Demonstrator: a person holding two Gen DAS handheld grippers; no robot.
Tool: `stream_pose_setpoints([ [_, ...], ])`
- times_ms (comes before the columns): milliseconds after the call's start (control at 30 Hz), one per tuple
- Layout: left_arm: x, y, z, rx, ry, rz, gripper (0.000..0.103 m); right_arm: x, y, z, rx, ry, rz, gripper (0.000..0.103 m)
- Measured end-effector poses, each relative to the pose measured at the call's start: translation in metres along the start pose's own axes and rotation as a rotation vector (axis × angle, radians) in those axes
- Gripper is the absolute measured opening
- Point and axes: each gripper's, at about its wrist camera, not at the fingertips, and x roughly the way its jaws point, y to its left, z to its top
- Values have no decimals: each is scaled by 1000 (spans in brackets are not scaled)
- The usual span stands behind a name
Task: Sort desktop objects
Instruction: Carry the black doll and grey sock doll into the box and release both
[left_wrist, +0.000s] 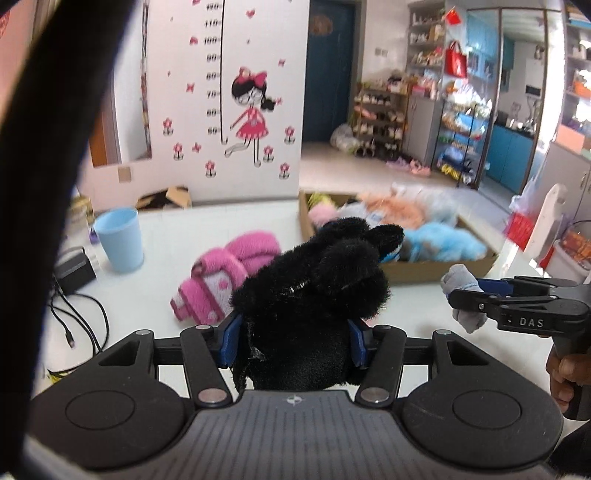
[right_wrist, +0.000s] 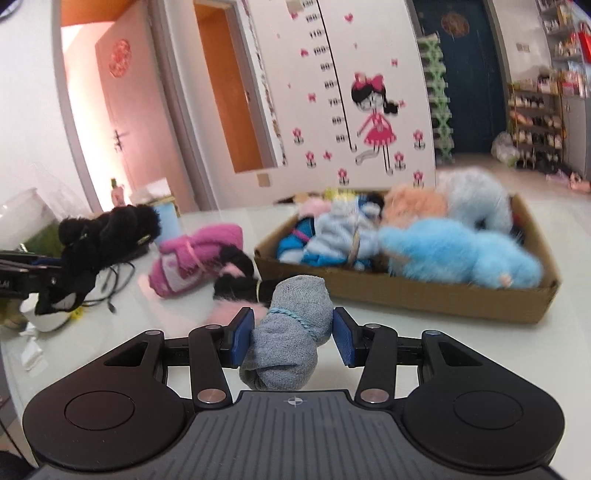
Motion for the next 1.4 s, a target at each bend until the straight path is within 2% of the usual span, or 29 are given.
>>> stream_pose_setpoints([
  [333,3,-33,13,39,-40,-52,52,-74,-29,13,33,-82,-60,53],
  [467,11,-48,23,44,-58,-89,52,-94,-42,33,27,-123,-96,53],
  [667,39,-68,60,47,-83,-131,53,-103,-58,78,-26,-179,-145,53],
  [800,72,-72,88,34,-79,-139,53,-87,-68,109,-55,-186,-130,53],
  [900,107,-72,111,16,-58,-117,53,-66,-69,127,-76,-175,-109,53],
  [1067,167,-67,134,-11,-2,-82,53,-15,-69,149,-105,-137,-70,53],
  [1233,232,-61,145,24,57,-35,53,36,-69,153,-119,-84,-50,53],
  [1400,276,-66,140,71,106,2,53,87,-74,148,-122,-30,-45,53],
])
